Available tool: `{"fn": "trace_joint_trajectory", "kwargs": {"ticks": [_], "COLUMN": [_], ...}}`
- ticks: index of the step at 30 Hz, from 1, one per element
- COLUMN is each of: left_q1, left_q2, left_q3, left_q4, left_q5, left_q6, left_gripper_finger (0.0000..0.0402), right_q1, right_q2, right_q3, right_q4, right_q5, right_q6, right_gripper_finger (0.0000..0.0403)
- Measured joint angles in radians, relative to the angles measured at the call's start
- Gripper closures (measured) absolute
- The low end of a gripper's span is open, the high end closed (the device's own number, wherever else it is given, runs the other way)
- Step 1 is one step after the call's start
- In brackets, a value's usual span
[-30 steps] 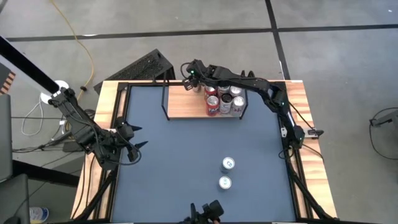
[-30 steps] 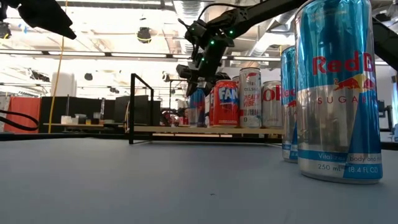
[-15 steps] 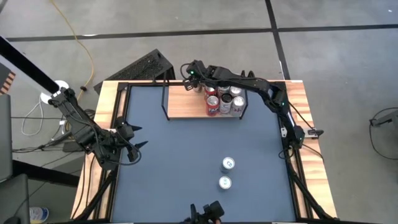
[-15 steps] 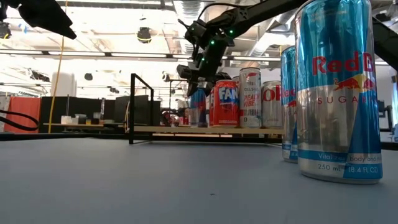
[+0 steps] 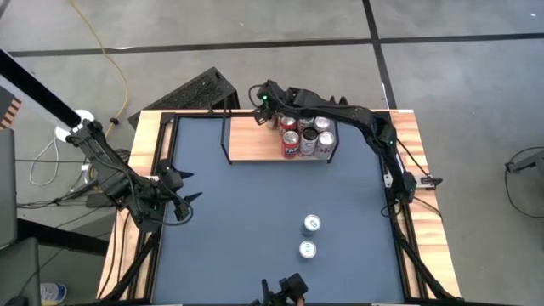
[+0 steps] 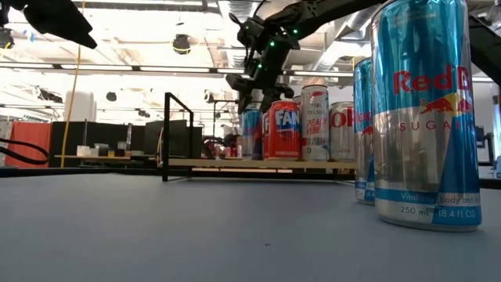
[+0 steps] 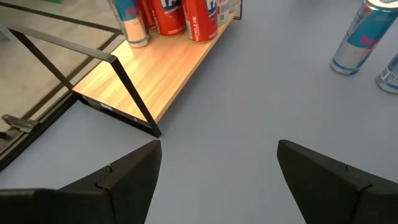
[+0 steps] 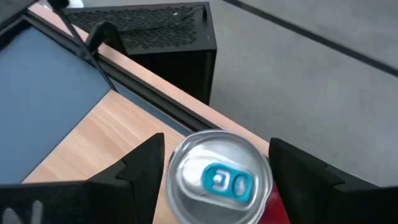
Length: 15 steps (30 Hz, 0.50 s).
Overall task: Place canned beverage on shelf
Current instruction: Put the left blue soda can on the shelf, then put the top blue soda can on the shelf aligned with the other blue soda can
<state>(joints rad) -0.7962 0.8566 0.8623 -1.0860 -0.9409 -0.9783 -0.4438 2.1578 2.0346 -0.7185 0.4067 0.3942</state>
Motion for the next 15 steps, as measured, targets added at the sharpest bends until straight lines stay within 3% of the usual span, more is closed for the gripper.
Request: {"fn": "trace_joint_trajectory", "kwargs": {"ticks": [15], "left_q1": [0.0], "left_q2": [0.0], "left_q3": [0.0], "left_q4": [0.004], "left_q5": [-0.009], "left_q6": [-0.012], "left_gripper_finger": [0.009], "right_q1": [-0.022], "right_q2": [-0.033], "right_q3": [0.011], "right_q4": [0.036], "right_q5": [-0.019], "right_q6": [-0.047], "right_gripper_finger": [0.0131]}}
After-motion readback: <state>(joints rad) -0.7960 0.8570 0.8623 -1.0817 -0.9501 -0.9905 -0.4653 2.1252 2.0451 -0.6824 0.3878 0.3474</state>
